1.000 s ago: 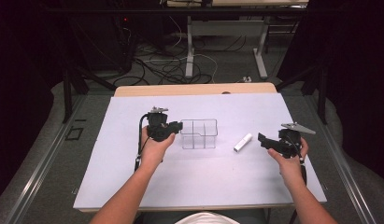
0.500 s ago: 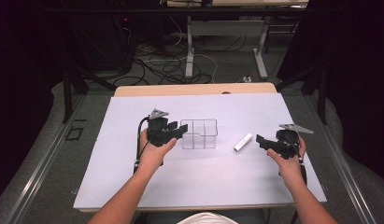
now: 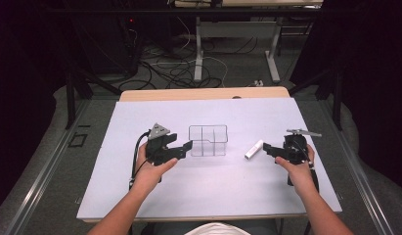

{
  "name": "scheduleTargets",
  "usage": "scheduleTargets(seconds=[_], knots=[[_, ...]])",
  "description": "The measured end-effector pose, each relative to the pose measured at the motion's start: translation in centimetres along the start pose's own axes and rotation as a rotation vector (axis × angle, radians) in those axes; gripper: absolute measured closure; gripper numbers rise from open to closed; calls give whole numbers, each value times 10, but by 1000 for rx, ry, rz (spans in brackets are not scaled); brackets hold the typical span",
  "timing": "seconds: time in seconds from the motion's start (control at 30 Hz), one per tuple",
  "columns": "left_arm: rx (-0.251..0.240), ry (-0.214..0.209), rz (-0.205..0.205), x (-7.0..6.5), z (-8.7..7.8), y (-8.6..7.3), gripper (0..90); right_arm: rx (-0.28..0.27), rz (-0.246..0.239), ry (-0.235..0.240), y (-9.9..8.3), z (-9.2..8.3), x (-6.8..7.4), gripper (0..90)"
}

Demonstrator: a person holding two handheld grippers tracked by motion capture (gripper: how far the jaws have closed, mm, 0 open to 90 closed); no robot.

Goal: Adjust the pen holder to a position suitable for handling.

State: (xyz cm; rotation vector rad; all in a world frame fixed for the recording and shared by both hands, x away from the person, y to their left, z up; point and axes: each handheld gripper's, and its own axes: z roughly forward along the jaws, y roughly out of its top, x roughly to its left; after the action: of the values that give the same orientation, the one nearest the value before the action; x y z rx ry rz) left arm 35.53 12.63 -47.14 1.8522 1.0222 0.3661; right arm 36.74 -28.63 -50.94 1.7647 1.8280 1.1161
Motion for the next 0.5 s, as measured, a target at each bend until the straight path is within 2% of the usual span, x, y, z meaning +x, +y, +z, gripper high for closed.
scheduleTargets(seconds=[0.03, 0.07, 0.13, 0.2, 0.23, 0.27, 0.4, 0.47, 0.5], knots=[[-1, 8, 7, 2, -1, -3, 291, 0, 0, 0, 0, 0, 0, 150], [-5, 9, 9, 4, -3, -5, 281, 33, 28, 5, 3, 1, 3, 166], [-8, 10, 5, 9, -5, -10, 274, 39, 34, 7, 5, 2, 6, 167], [-2, 14, -4, 14, -7, -13, 259, 67, 79, 11, 12, 5, 11, 189], [-2, 23, -11, 15, -7, -15, 259, 67, 79, 11, 12, 5, 11, 189], [1, 19, -8, 18, -7, -16, 249, 86, 115, 18, 17, 7, 14, 206], [-27, 36, -6, 24, -6, -20, 170, 114, 137, -9, 23, 12, 18, 243], [-32, 40, -14, 26, -5, -22, 156, 140, 166, -11, 25, 15, 20, 244], [-36, 54, -23, 27, -3, -23, 119, 154, 186, -20, 26, 20, 21, 241]])
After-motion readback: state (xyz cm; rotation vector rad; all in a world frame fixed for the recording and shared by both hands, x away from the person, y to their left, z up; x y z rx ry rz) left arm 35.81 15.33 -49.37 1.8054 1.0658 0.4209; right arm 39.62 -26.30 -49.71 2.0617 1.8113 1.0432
